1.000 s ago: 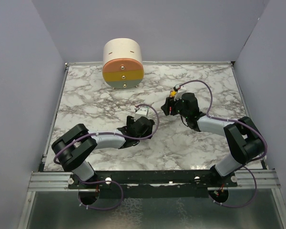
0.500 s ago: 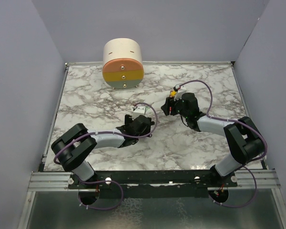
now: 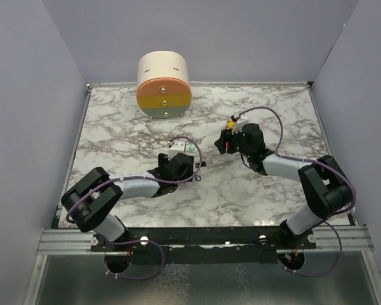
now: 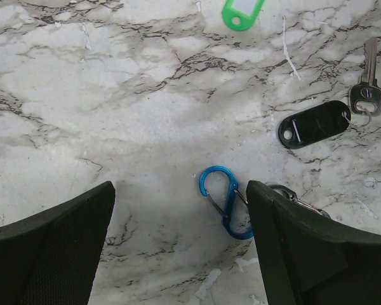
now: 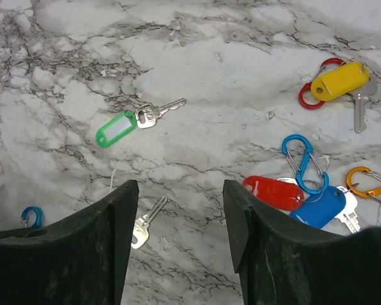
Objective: Put the keys on the keyring
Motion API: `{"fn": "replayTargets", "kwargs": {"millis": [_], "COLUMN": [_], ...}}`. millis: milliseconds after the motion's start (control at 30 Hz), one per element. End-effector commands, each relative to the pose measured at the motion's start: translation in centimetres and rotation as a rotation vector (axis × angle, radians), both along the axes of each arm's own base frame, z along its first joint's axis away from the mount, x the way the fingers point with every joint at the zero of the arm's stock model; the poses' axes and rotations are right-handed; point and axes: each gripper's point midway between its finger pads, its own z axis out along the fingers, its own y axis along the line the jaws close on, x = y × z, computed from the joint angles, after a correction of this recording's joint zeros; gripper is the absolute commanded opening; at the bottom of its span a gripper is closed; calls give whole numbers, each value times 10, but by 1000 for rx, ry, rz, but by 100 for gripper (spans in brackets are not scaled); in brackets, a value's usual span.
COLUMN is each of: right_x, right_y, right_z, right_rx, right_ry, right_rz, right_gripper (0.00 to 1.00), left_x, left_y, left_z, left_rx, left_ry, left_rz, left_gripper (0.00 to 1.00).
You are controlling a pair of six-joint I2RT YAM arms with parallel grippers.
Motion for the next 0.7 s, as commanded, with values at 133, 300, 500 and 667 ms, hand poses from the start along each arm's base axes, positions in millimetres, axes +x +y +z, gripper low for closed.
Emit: {"fn": "replayTargets", "kwargs": {"millis": [133,300,500,667], "right_x": [-2,-2,-2,-2], "right_y": [5,6,6,7], "right_z": [11,11,10,10], "right_rx": [13,15,15,15], "right_ry": [-22,-23,-20,-19], "right_rz": [26,27,30,30], "right_gripper": [56,56,56,56], "left_x": [4,1,2,3], "left_y": [14,12,7,0], "left_z": [11,14,17,18], "left_rx": [-9,-34,-57,-75], "left_ry": [-37,-31,-33,-31], "left_rz": [40,33,24,10], "left_gripper": [87,86,86,86]}}
